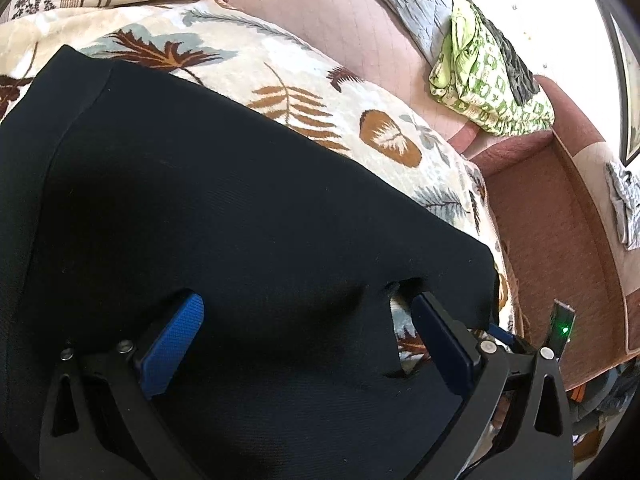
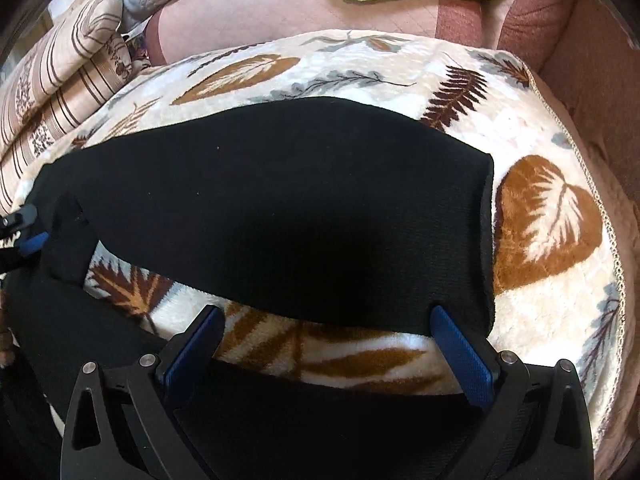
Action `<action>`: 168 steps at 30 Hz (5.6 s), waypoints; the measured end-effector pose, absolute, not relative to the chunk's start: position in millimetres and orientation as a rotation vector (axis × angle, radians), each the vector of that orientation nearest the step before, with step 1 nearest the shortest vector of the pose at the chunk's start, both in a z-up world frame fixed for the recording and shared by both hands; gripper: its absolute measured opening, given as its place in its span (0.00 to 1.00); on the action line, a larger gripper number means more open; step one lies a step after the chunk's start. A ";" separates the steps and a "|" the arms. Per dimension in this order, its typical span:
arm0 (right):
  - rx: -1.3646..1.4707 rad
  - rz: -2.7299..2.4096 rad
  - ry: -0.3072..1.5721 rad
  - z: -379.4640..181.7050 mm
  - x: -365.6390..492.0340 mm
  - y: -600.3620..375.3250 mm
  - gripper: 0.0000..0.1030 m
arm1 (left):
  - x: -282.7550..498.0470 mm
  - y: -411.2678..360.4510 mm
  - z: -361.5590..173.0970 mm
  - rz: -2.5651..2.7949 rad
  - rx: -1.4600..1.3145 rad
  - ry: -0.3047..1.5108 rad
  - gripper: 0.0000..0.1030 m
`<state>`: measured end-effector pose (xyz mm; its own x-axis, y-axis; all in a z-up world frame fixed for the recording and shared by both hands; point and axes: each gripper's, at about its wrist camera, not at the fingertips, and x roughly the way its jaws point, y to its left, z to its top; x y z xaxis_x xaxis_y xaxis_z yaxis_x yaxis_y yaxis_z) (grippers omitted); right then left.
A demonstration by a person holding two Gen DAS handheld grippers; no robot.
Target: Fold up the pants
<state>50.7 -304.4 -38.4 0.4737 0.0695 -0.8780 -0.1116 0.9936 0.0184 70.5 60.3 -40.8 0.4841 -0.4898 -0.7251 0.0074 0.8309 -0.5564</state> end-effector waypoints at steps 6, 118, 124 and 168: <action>-0.066 0.104 1.061 -39.2 48.7 -302.0 1.00 | 69.8 66.7 -42.5 -0.328 -0.581 1.020 1.00; 0.136 0.550 0.908 28.7 -68.4 -428.9 0.04 | -47.6 205.0 40.7 -0.409 0.133 0.670 0.03; 0.064 0.507 1.014 5.6 -80.2 -435.1 0.03 | -76.9 239.2 2.1 -0.457 -0.123 0.746 0.09; -0.072 0.431 1.022 -4.0 -14.6 -359.4 0.44 | 11.9 170.2 6.3 -0.409 -0.332 0.839 0.43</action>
